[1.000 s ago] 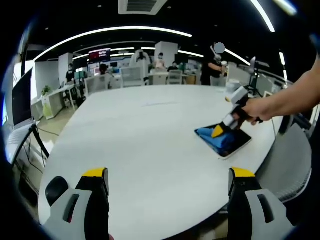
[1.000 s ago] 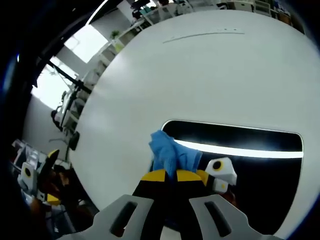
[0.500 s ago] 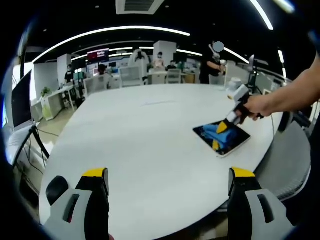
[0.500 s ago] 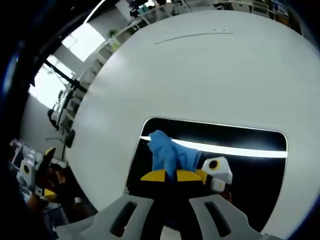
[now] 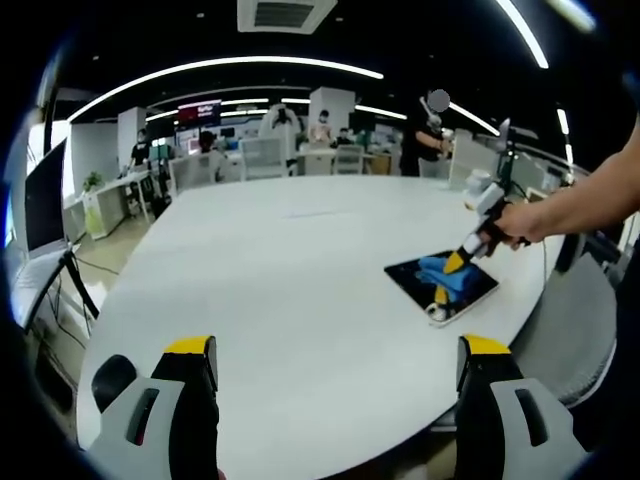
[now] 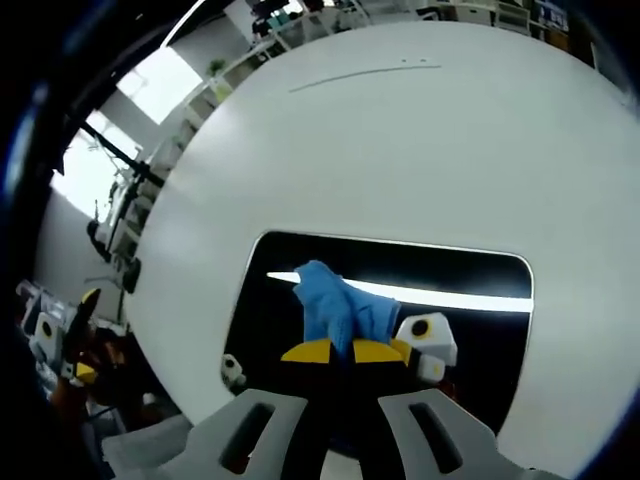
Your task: Wipe the mirror surface with the cleaning cloth until all visible marks leave the cleaned area.
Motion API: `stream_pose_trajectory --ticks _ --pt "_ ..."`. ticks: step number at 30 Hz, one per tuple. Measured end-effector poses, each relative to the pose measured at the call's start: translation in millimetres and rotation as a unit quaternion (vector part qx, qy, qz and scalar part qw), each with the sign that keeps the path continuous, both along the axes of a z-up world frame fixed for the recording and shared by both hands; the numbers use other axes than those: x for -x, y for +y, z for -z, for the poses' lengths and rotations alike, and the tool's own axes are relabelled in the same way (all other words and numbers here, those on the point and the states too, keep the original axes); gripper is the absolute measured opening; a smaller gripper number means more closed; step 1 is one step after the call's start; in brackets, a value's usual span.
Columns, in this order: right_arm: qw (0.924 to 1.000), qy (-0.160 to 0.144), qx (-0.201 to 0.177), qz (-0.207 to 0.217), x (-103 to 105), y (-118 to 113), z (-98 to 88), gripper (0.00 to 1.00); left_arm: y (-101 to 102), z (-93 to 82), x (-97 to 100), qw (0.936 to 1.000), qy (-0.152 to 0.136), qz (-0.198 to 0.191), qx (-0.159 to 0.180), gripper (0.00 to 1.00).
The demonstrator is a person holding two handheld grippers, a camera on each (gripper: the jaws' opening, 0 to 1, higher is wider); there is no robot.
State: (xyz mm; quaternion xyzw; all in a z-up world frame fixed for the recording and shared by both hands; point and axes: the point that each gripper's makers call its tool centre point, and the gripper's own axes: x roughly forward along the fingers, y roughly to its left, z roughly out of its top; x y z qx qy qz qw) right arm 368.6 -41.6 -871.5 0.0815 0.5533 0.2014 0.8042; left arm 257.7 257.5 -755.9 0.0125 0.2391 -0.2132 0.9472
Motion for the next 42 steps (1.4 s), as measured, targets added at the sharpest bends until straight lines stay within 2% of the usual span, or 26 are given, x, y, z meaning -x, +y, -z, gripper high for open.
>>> stream_pose_trajectory --ticks 2,4,9,13,21,31,42 --pt "1.0 0.0 0.002 0.002 0.5 -4.7 -0.3 0.0 -1.1 -1.8 -0.3 1.0 -0.001 0.002 0.002 1.0" --pt "1.0 0.002 0.001 0.008 0.2 -10.4 -0.1 0.0 -4.9 -4.4 -0.6 0.9998 0.001 0.002 0.022 1.0" --pt "0.9999 0.004 0.003 0.014 -0.3 -22.9 0.2 0.0 -4.1 -5.4 -2.9 0.9999 -0.002 0.002 0.014 1.0" --pt "0.9998 0.008 0.006 0.016 -0.7 -29.1 0.4 0.0 -13.3 -6.4 -3.2 0.9997 -0.003 0.023 0.008 1.0" --pt "0.9996 0.015 0.008 0.023 3.4 -38.5 -2.0 0.0 -19.8 -7.1 -7.7 0.9994 -0.003 0.035 -0.003 1.0" --pt "0.9992 0.017 0.011 0.033 1.9 -62.5 1.5 0.0 -24.6 -6.6 -11.1 0.9986 -0.005 0.052 -0.006 1.0" --pt "0.9983 0.021 0.017 0.052 6.6 -88.7 0.8 0.0 -29.4 -16.6 -17.9 0.9985 -0.015 0.053 0.0 1.0"
